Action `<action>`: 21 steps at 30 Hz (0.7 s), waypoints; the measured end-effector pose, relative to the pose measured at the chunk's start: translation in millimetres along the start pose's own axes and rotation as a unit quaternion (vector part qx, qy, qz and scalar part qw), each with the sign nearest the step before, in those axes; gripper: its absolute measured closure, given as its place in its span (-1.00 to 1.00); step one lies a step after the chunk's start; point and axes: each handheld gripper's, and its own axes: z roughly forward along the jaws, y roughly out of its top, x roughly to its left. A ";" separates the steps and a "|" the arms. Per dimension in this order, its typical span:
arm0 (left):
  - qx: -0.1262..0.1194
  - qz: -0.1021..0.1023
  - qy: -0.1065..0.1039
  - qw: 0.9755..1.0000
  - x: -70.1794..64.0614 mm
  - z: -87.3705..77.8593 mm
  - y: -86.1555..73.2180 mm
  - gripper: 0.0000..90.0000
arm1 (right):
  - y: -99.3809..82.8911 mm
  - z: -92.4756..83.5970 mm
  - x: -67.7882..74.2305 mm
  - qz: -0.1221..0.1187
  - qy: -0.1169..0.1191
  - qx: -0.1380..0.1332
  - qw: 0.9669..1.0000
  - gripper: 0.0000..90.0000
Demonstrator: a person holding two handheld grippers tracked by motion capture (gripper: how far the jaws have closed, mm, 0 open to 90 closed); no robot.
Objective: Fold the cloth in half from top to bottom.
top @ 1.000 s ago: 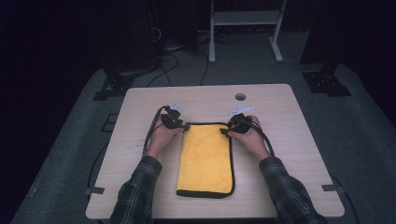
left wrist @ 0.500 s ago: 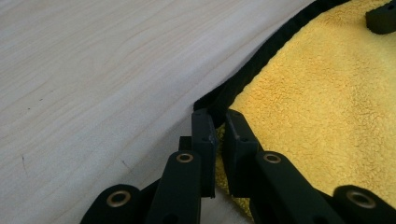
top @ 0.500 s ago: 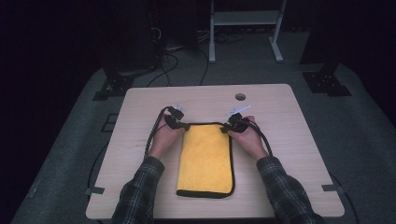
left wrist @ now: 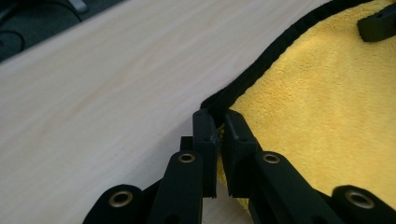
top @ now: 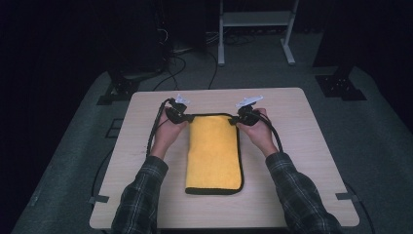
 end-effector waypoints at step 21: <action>-0.054 0.004 -0.091 0.994 -43.6 -59.3 -46.9 0.88 | -45.6 -46.0 32.9 -0.015 0.096 -0.054 0.994 0.78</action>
